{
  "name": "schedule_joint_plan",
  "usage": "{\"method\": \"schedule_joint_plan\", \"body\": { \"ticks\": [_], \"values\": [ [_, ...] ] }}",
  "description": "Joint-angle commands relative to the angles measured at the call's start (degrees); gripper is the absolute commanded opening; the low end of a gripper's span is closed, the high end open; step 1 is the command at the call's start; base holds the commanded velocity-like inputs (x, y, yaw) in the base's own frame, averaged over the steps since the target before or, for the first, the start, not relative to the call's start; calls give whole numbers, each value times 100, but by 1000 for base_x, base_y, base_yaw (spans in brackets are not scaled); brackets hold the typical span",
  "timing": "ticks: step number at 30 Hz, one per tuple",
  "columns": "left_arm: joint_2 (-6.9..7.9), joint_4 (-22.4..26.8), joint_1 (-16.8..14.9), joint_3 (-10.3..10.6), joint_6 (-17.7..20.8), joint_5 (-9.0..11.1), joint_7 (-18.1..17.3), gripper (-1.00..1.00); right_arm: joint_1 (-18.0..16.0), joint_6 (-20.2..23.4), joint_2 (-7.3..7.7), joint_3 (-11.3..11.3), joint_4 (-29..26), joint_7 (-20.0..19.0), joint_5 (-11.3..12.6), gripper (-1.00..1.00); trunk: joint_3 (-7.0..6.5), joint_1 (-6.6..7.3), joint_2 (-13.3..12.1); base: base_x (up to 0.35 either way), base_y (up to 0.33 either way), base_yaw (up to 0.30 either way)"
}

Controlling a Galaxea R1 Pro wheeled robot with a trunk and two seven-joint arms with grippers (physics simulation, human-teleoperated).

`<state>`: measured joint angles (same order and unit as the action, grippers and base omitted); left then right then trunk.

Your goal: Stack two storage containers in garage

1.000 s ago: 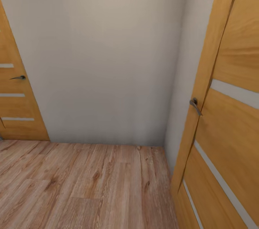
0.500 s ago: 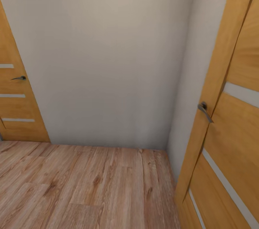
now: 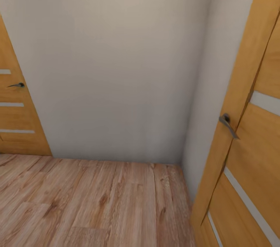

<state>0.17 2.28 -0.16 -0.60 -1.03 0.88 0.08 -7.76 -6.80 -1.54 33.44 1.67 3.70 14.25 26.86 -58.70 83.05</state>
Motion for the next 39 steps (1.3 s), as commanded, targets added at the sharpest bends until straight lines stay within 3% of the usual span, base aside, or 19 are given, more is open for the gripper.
{"method": "schedule_joint_plan", "body": {
  "ticks": [1, 10, 24, 39],
  "values": [
    [0, 0, -2, -3, -11, 9, 1, 100, -6, -32, -5, 48, 18, 8, 52, 100, 6, -3, 2, 304, 0, 0],
    [0, 0, -2, -4, -11, 9, 1, 100, -6, -32, -6, 48, 18, 8, 52, 100, 6, -3, 2, 261, 0, 0],
    [0, 0, -2, -8, -11, 9, 1, 100, -6, -32, -13, 48, 18, 8, 52, 100, 6, -3, 2, 41, 0, 0],
    [0, 0, -2, -10, -11, 9, 1, 100, -6, -32, -12, 48, 18, 8, 52, 100, 6, -3, 2, 290, 0, 0]
  ]
}}
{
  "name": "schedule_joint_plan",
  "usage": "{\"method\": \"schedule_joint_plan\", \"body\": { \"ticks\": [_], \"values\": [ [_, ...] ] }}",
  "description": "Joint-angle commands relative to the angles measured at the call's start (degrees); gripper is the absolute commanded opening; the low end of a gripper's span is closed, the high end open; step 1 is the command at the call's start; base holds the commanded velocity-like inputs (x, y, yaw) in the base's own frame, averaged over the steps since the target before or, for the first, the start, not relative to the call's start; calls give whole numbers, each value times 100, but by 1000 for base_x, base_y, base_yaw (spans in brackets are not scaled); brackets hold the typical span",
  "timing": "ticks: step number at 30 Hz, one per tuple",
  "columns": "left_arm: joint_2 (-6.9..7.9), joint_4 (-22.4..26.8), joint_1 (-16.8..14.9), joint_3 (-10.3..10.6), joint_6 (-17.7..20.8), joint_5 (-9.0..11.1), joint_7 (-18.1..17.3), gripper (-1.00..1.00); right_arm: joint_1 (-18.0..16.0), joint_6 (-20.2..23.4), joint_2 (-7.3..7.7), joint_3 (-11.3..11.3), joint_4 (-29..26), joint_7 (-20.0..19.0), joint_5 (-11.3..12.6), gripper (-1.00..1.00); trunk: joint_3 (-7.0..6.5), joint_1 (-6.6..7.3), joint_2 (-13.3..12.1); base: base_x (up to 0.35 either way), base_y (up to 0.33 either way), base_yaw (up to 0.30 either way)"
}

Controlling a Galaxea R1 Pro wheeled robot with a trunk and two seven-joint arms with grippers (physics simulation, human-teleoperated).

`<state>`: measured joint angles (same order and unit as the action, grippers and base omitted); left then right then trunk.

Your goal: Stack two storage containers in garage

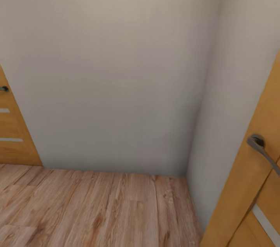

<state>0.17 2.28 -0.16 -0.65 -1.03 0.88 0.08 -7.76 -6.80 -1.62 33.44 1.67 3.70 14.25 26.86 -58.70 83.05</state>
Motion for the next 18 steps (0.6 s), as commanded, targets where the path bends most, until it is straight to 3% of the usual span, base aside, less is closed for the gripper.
{"method": "schedule_joint_plan", "body": {
  "ticks": [1, 8, 18],
  "values": [
    [0, 0, -2, -5, -11, 9, 1, 100, -6, -32, -5, 48, 18, 8, 52, 100, 6, -3, 2, 309, 0, 0],
    [1, 0, -2, -3, -11, 9, 1, 100, -6, -32, -5, 48, 18, 8, 52, 100, 6, -3, 2, 260, 0, 0],
    [6, 0, -2, -5, -11, 9, 1, 100, -6, -32, -5, 48, 18, 8, 49, 100, 6, -3, 2, 32, 0, 9]
  ]
}}
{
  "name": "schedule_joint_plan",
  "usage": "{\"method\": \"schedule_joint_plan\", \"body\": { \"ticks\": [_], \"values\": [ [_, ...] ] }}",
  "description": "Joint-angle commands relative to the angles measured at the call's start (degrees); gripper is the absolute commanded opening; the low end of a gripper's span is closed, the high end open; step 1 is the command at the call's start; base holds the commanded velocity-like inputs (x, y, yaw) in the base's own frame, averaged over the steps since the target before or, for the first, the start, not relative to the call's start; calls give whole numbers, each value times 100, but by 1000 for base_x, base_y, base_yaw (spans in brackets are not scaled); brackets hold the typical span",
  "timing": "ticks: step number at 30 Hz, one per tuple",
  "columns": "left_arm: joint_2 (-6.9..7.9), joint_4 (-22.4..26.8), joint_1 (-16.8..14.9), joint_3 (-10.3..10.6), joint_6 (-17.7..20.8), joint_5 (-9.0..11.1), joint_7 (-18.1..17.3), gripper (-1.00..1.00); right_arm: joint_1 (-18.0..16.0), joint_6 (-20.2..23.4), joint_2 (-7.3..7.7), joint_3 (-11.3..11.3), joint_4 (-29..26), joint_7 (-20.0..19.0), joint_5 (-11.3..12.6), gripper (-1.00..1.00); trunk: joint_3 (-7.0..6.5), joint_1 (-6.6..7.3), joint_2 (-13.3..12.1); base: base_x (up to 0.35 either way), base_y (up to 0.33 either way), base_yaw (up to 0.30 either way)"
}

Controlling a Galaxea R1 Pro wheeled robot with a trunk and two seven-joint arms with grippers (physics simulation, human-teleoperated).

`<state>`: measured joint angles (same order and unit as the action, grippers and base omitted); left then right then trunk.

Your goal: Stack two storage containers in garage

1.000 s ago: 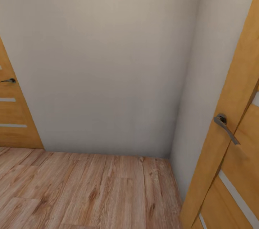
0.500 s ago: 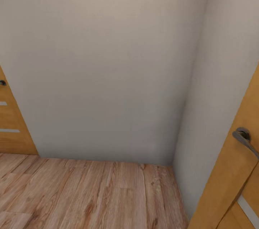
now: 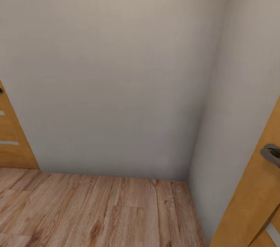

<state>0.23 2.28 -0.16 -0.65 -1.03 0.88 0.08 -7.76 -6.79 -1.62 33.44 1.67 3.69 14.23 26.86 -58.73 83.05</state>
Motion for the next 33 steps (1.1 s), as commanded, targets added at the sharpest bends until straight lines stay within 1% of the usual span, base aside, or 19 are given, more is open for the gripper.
{"method": "schedule_joint_plan", "body": {
  "ticks": [1, 24, 28, 33],
  "values": [
    [0, 0, -2, -5, -11, 9, 1, 100, -6, -33, -5, 49, 18, 8, 51, 100, 5, 0, 3, 2, 0, 134],
    [-1, 0, -2, -5, -11, 9, 1, 100, -6, -33, -5, 49, 18, 8, 50, 100, 5, 0, 3, 1, 0, 258],
    [-4, 0, -2, -5, -11, 9, 1, 100, -6, -33, -5, 49, 18, 8, 49, 100, 5, 0, 3, 161, 0, 158],
    [3, -2, -2, -5, -11, 9, 1, 100, -6, -33, -5, 49, 18, 8, 45, 100, 5, 0, 3, 303, 0, 18]
  ]
}}
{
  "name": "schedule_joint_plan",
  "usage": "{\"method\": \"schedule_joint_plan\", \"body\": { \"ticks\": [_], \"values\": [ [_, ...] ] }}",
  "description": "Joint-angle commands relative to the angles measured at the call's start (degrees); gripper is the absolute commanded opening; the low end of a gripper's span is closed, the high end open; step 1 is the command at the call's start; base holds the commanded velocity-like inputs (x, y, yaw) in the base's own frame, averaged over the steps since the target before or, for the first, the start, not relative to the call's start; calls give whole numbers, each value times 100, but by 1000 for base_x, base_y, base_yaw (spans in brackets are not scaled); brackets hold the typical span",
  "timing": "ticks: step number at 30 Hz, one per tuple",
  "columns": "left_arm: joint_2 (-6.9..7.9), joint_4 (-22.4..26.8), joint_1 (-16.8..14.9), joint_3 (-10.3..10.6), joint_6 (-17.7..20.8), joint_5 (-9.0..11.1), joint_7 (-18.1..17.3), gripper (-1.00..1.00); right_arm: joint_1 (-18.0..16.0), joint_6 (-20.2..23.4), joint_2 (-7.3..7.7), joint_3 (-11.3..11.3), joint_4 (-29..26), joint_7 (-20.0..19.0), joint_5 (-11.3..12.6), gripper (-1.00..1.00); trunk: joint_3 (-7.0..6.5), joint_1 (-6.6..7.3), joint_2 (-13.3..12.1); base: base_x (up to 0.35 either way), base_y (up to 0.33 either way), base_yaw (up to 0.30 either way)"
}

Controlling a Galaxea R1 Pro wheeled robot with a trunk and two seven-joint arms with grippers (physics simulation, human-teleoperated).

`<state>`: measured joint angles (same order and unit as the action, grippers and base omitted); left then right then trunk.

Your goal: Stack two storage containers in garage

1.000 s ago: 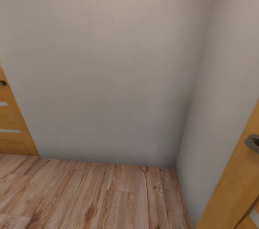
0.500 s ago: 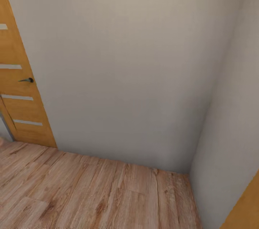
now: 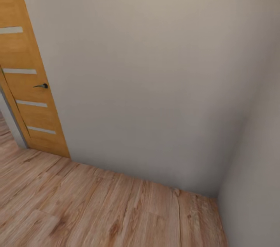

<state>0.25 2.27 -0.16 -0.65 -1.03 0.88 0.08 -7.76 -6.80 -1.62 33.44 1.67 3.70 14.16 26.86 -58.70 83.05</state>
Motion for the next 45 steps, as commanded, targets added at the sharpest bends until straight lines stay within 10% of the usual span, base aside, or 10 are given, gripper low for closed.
{"method": "schedule_joint_plan", "body": {
  "ticks": [1, 25, 45],
  "values": [
    [1, 1, -2, -5, -11, 9, 1, 100, -6, -32, -5, 48, 18, 8, 52, 100, 5, -3, 2, 319, 0, 2],
    [1, 2, -2, -5, -11, 9, 1, 100, -6, -32, -5, 48, 18, 8, 53, 100, 5, -3, 2, 231, 0, 1],
    [1, 2, -2, -5, -11, 11, 1, 100, -6, -32, -5, 48, 18, 8, 52, 100, 5, -3, 2, 1, 0, 251]
  ]
}}
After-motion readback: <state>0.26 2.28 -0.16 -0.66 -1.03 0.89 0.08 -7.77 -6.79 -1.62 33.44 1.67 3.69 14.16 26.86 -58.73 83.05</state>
